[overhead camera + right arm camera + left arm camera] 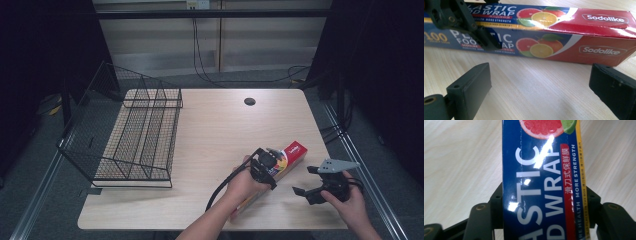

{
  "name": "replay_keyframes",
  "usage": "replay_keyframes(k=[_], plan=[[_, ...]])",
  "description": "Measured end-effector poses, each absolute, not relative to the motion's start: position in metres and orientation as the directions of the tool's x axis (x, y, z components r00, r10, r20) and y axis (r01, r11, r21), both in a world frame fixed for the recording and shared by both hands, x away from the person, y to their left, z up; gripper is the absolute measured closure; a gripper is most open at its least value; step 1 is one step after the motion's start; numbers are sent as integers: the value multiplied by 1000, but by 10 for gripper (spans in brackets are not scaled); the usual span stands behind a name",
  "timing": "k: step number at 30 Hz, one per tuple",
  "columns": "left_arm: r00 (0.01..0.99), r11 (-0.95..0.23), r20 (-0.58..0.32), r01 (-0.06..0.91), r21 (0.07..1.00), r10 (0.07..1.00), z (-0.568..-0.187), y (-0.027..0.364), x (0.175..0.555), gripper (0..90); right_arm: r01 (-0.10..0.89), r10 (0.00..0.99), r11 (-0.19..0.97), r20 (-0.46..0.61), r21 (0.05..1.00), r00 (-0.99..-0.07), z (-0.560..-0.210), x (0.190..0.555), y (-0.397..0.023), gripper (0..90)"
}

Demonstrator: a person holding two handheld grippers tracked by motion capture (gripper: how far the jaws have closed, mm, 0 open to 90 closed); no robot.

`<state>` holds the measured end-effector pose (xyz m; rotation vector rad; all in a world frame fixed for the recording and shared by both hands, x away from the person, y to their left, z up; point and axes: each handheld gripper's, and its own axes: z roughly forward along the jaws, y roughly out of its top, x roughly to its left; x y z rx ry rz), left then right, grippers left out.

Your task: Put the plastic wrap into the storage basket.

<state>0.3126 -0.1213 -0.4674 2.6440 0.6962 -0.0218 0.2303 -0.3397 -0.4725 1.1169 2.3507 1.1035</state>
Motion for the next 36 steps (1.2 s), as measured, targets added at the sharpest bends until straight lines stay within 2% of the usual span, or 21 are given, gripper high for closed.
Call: replay_keyframes(k=[4, 8, 14, 23, 36], plan=[[878, -797, -137, 474, 374, 458, -467, -113, 318, 412, 520, 761, 398, 46, 756, -647, -472, 230, -340, 38], [870, -792, -130, 488, 368, 476, -467, -111, 317, 417, 521, 762, 396, 45, 756, -646, -473, 230, -340, 37], [882, -807, -126, 467, 362, 454, -465, -104, 320, 420, 522, 764, 396, 45, 755, -644, -473, 230, -340, 38], [865, -801, -135, 500, 329, 484, -457, -95, 326, 421, 520, 759, 399, 47, 755, -650, -473, 231, -339, 37], [842, -777, -144, 536, 330, 520, -438, -74, 338, 422, 521, 757, 400, 48, 754, -651, -473, 231, -339, 37]])
